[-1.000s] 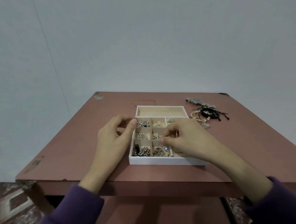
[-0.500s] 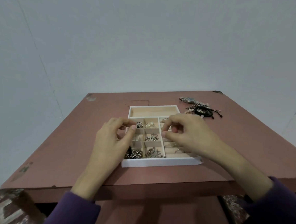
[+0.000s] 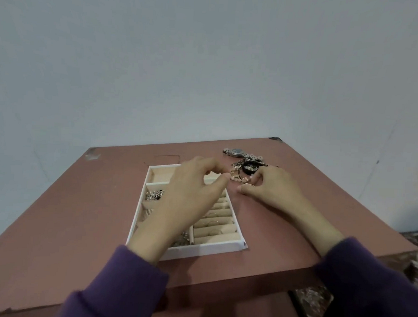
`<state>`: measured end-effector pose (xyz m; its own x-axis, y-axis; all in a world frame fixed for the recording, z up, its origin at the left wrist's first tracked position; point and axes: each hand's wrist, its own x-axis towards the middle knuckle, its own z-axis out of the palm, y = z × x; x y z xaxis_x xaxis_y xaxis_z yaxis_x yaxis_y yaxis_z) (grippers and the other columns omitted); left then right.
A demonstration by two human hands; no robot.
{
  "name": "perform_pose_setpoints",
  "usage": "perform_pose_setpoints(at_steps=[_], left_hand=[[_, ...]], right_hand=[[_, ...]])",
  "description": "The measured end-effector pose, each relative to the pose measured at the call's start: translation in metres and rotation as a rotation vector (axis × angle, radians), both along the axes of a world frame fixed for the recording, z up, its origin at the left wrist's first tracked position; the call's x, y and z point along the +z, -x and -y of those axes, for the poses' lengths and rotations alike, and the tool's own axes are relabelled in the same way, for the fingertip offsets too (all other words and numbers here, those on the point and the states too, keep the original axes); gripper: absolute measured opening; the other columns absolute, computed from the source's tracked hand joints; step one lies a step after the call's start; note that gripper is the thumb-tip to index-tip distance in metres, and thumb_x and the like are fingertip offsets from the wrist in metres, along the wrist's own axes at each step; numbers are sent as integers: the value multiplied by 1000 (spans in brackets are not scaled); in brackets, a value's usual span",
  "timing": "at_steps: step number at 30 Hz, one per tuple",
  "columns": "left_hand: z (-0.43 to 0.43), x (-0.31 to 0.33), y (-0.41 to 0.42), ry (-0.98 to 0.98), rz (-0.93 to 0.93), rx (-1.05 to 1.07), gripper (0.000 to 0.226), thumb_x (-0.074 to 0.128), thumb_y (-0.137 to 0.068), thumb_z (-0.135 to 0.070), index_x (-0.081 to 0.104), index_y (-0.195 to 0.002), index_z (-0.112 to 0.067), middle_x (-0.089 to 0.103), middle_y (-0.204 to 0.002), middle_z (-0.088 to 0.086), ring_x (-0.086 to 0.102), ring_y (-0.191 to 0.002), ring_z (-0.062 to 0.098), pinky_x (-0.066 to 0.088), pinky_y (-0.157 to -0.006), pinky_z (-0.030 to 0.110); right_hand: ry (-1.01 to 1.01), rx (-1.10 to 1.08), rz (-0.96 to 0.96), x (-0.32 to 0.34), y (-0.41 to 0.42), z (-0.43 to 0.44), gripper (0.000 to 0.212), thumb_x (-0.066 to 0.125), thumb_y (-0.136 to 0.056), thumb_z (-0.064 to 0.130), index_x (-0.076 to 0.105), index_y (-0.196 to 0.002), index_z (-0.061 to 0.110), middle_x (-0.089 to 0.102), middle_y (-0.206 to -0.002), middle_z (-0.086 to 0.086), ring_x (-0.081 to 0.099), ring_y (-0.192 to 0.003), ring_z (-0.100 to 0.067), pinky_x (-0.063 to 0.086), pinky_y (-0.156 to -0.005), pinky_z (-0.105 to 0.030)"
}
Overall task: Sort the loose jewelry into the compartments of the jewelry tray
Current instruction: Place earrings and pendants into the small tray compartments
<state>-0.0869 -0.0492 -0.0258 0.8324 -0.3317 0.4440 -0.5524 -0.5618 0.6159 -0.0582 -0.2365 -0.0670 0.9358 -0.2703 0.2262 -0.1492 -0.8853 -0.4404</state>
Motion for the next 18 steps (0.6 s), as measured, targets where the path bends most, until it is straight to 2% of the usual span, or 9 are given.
perform_pose_setpoints(at_steps=[4, 6, 9, 12, 13, 15, 18], left_hand=[[10, 3, -3, 7, -27, -22, 11, 56, -88, -29, 67, -88, -26, 53, -80, -19, 47, -70, -4, 33, -67, 8], [11, 3, -5, 14, -35, -20, 10, 57, -87, -29, 67, -87, -26, 51, -79, -20, 46, -69, -4, 34, -67, 10], [10, 2, -7, 8, -32, -20, 12, 56, -88, -28, 68, -90, -25, 52, -80, -20, 47, -71, -3, 33, -66, 7], [6, 2, -8, -22, -6, 11, 14, 56, -88, -28, 68, -93, -24, 56, -88, -16, 49, -74, 0, 32, -67, 2], [3, 1, -10, -33, -5, 23, 14, 56, -88, -28, 68, -94, -25, 58, -95, -13, 51, -79, 5, 33, -70, 5], [-6, -3, -16, -51, -6, 50, 16, 56, -87, -24, 66, -99, -27, 60, -110, -6, 52, -100, 13, 36, -84, 20], [-30, -11, -30, -100, 11, 125, 29, 53, -86, -16, 62, -112, -27, 56, -125, -2, 47, -118, 15, 31, -92, 24]], right_hand=[[-85, 39, -22, -2, 0, 3, 25, 73, -70, 47, 66, -71, 23, 67, -86, 2, 58, -87, -18, 48, -75, -34], [-142, 56, -9, -3, 1, 5, 25, 75, -68, 44, 60, -78, 27, 61, -86, 5, 56, -89, -16, 46, -73, -32], [-258, 121, 48, -3, 2, 4, 27, 79, -67, 28, 59, -84, 23, 57, -71, 7, 52, -71, -11, 35, -58, -25], [-343, 196, 100, -1, 3, 2, 22, 75, -69, 10, 60, -81, 22, 58, -61, 3, 51, -60, -9, 36, -58, -24], [-363, 206, 116, 0, 3, 1, 21, 74, -70, 9, 60, -80, 22, 59, -59, 2, 51, -58, -7, 37, -58, -23], [-438, 231, 154, 1, 3, -3, 18, 72, -72, 8, 61, -79, 21, 59, -54, 4, 51, -55, -3, 41, -62, -22], [-614, 301, 199, 4, 5, -18, 16, 72, -72, 6, 64, -81, 17, 57, -52, 4, 55, -59, -7, 52, -72, -36]])
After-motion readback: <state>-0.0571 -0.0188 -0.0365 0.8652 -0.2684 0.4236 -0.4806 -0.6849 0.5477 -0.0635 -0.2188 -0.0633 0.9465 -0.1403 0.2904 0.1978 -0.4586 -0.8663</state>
